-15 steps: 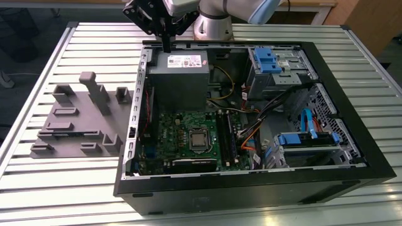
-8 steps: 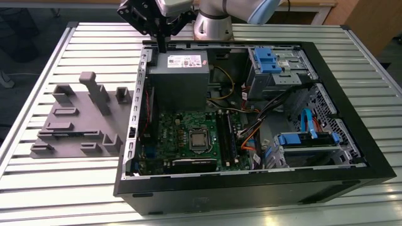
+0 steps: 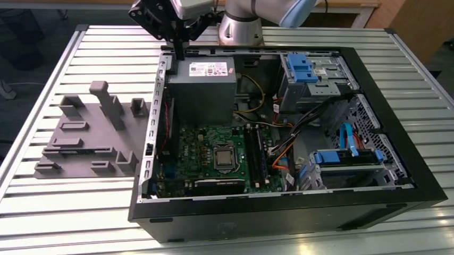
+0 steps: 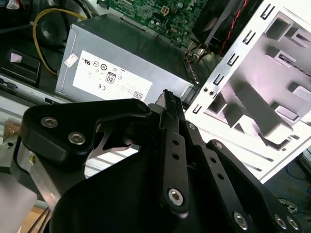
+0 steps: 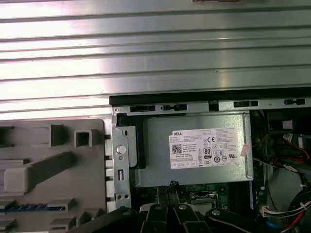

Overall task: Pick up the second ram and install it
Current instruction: 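Reach for the second ram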

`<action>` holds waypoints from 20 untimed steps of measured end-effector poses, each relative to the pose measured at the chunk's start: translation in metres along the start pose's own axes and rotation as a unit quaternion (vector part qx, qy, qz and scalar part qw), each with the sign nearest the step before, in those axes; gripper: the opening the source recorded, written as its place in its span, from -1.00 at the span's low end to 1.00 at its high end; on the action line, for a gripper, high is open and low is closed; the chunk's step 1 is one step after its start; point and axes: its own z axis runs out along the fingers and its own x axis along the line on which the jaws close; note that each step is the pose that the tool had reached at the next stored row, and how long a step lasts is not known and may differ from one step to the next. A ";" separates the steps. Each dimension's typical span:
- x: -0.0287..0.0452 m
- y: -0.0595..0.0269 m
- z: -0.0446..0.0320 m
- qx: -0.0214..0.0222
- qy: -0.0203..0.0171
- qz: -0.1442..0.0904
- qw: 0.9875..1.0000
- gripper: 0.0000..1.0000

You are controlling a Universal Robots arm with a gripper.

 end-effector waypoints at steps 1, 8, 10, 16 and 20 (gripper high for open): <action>0.0006 -0.0001 0.0001 0.000 0.000 0.000 1.000 -0.79; 0.0112 -0.0009 0.0012 0.000 0.001 0.000 1.000 -0.79; 0.0145 -0.0012 0.0014 0.000 0.001 0.000 1.000 -0.79; 0.0235 -0.0019 0.0021 0.000 0.001 0.000 1.000 -0.79; 0.0278 -0.0022 0.0022 0.000 0.001 0.000 1.000 -0.79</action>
